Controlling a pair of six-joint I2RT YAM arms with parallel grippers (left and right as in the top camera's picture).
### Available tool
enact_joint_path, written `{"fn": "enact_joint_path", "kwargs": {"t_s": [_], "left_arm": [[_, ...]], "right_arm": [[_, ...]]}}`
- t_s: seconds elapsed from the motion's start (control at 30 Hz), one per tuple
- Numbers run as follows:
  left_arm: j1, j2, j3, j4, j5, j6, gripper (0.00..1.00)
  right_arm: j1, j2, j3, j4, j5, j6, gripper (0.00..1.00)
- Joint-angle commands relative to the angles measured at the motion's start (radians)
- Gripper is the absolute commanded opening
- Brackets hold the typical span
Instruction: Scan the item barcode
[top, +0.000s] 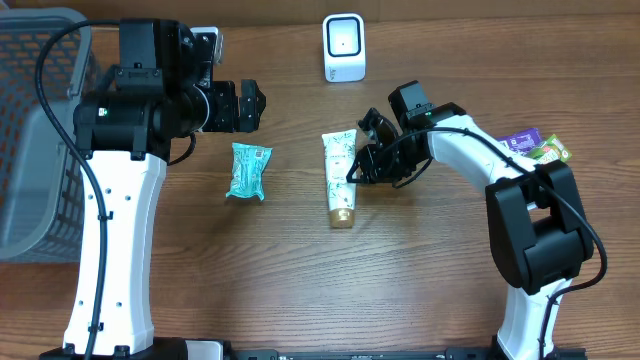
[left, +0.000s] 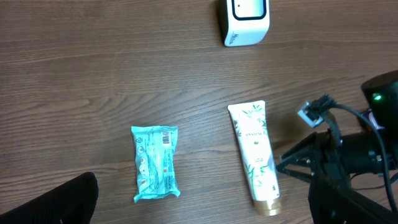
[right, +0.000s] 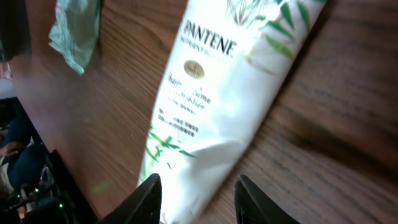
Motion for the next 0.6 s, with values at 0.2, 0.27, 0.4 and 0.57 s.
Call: {"fn": "enact_joint_path", "kwargs": {"t_s": [0.2, 0.27, 0.4, 0.57], "left_arm": [[-0.001, 0.006, 0.011, 0.001, 0.005, -0.014, 1.0], [-0.001, 0.006, 0.011, 0.001, 0.005, -0.014, 1.0], [-0.001, 0.006, 0.011, 0.001, 0.005, -0.014, 1.0], [-0.001, 0.006, 0.011, 0.001, 0.005, -0.014, 1.0]], "right_arm": [[0.043, -0.026, 0.126, -0.093, 0.166, 0.024, 0.66], [0.117, -0.027, 0.201, -0.14, 0.333, 0.056, 0.82], [0.248, -0.016, 0.203, -0.123, 0.575, 0.137, 1.0], [0.39, 0.058, 0.203, -0.119, 0.889, 0.192, 1.0]]}}
